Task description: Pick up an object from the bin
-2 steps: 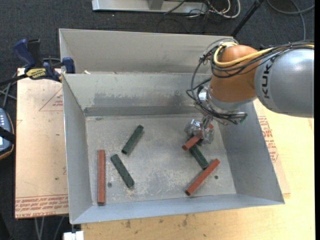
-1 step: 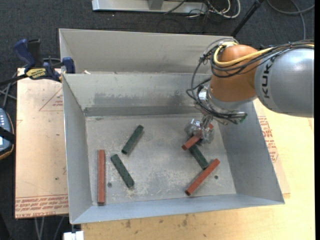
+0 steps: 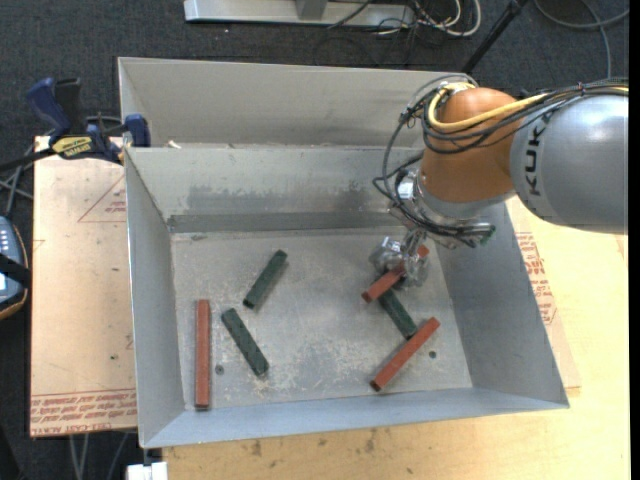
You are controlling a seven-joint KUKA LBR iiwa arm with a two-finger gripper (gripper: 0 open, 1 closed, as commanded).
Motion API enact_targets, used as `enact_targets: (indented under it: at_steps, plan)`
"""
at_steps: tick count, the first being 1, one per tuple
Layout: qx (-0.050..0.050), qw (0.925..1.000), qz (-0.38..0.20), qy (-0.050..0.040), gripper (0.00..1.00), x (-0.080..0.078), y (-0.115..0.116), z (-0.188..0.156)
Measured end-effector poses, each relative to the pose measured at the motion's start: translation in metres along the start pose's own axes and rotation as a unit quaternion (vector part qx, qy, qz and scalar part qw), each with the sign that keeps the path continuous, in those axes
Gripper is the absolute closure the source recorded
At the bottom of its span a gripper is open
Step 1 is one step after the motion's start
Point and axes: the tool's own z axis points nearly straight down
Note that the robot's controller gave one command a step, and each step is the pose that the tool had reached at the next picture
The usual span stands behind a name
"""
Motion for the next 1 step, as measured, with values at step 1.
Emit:
enact_targets:
  at_steps: [1]
  plan:
    - [-0.001, 1.0000, 0.000, 0.0008, 1.00, 0.0002, 0.0009, -0.0061]
